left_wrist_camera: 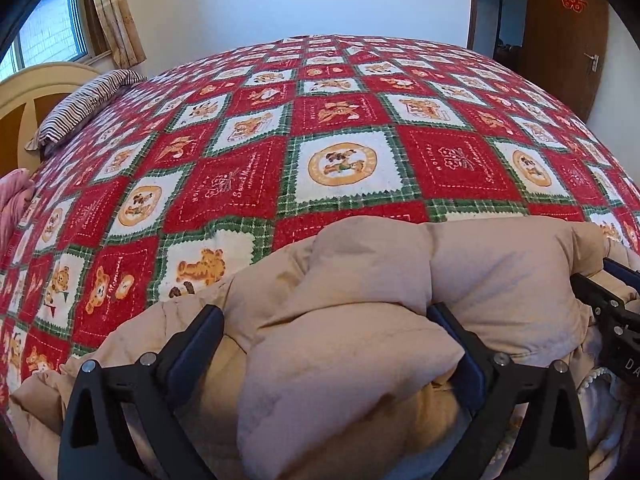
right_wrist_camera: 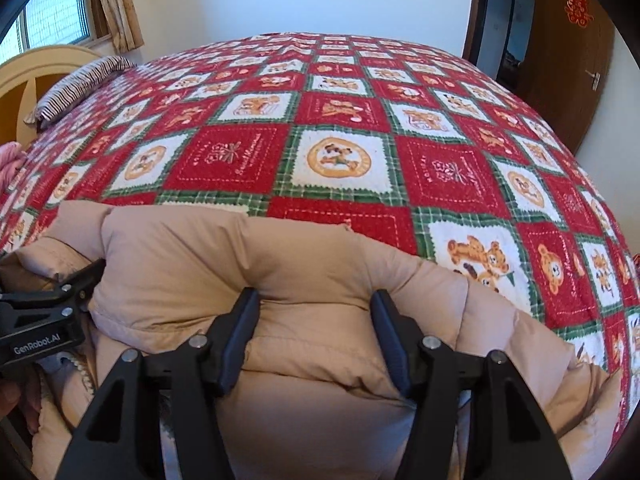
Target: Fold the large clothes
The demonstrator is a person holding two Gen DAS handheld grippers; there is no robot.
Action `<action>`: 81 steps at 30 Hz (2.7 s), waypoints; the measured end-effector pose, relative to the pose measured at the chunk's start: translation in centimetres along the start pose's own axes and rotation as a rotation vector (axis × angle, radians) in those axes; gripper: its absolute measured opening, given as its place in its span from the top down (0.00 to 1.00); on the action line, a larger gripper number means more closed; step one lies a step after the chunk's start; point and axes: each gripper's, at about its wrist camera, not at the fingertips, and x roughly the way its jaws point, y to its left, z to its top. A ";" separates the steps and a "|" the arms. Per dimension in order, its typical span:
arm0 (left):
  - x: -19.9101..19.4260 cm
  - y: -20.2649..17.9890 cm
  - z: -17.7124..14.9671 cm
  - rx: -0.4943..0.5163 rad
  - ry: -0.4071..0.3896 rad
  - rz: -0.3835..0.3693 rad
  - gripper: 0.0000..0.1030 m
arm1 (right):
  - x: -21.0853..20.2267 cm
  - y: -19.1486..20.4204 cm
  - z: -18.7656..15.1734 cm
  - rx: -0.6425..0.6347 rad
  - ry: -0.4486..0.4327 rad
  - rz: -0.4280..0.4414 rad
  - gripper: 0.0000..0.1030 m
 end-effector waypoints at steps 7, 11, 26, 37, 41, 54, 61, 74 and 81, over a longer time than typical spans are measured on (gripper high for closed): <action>0.1 -0.1 0.0 0.005 0.000 0.010 0.01 | 0.3 0.4 0.0 -0.020 0.007 -0.032 0.39; 0.2 -0.3 0.0 0.011 -0.002 0.022 0.01 | 0.4 0.6 0.0 -0.026 0.008 -0.043 0.39; -0.4 -0.8 0.7 0.042 -0.001 0.061 0.01 | 0.8 1.1 0.2 -0.046 0.021 -0.071 0.36; -12.5 3.6 -7.1 0.073 -0.021 -0.065 0.01 | -11.0 -5.8 -6.5 0.102 -0.026 0.001 0.23; -13.9 5.7 -12.8 0.033 0.012 -0.081 0.01 | -15.0 -7.4 -12.4 0.108 -0.009 -0.027 0.22; -21.0 8.0 -23.7 -0.008 0.016 -0.079 0.01 | -21.0 -8.7 -25.8 0.148 0.058 -0.034 0.18; -24.3 10.6 -29.8 -0.056 0.014 -0.068 0.01 | -23.8 -8.4 -29.8 0.185 0.037 -0.004 0.18; -26.5 11.2 -35.0 -0.088 0.028 -0.107 0.01 | -26.5 -7.9 -35.4 0.253 0.027 0.040 0.18; -27.5 11.0 -37.2 -0.068 0.027 -0.137 0.02 | -27.9 -7.0 -37.7 0.225 0.036 0.060 0.29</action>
